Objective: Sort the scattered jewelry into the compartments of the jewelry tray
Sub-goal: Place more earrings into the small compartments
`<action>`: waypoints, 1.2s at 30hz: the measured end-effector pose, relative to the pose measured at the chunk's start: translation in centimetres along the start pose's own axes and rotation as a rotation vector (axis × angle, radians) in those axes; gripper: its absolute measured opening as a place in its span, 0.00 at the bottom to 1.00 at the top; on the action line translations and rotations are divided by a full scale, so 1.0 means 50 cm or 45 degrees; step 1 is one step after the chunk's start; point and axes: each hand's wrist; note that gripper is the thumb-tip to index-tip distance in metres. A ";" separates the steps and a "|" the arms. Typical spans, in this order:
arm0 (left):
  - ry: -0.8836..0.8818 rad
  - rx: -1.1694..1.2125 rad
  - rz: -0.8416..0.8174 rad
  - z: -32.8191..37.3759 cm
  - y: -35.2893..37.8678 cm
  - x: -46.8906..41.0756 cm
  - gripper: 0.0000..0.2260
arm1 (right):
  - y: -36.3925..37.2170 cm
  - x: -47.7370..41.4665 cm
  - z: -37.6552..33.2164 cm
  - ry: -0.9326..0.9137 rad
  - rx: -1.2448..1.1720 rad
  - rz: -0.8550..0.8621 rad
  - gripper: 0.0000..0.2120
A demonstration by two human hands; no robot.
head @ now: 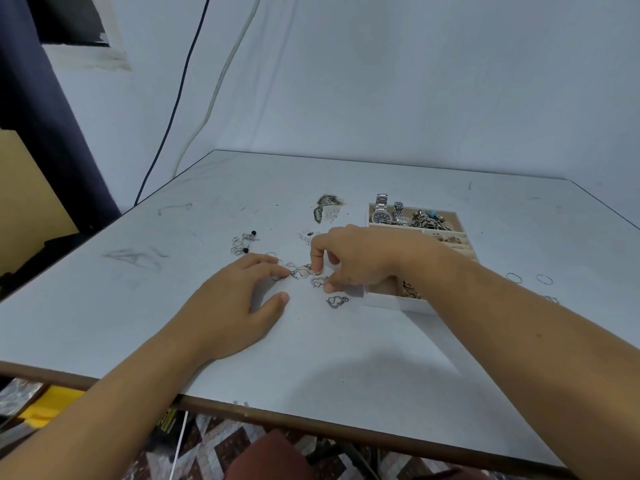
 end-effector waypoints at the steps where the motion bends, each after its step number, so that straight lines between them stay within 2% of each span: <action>1: -0.003 0.003 0.002 0.000 0.000 0.000 0.20 | 0.000 0.000 0.001 0.003 -0.020 0.011 0.11; 10: -0.017 0.010 0.005 0.001 -0.002 0.000 0.19 | 0.004 -0.009 -0.014 0.020 0.009 0.057 0.12; 12: -0.017 0.017 0.006 0.000 -0.002 0.001 0.19 | 0.003 -0.011 -0.017 0.056 -0.005 0.080 0.14; 17: -0.019 0.022 -0.002 -0.002 -0.003 0.000 0.19 | 0.006 -0.022 -0.020 0.131 0.199 0.085 0.22; 22: -0.010 0.002 0.003 0.000 -0.003 0.000 0.20 | 0.016 -0.023 -0.027 0.146 0.144 0.151 0.21; 31: -0.024 0.020 0.008 0.003 -0.002 0.000 0.19 | 0.017 -0.025 -0.022 0.108 -0.040 -0.092 0.21; 36: -0.029 0.025 0.008 0.000 -0.001 0.000 0.19 | 0.019 -0.007 -0.015 0.042 -0.113 -0.080 0.21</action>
Point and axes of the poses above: each hand's wrist, its own x-axis away from the middle knuckle, its own y-axis out of the palm, z = x × y, and after that the axes turned 7 degrees about z, right-handed
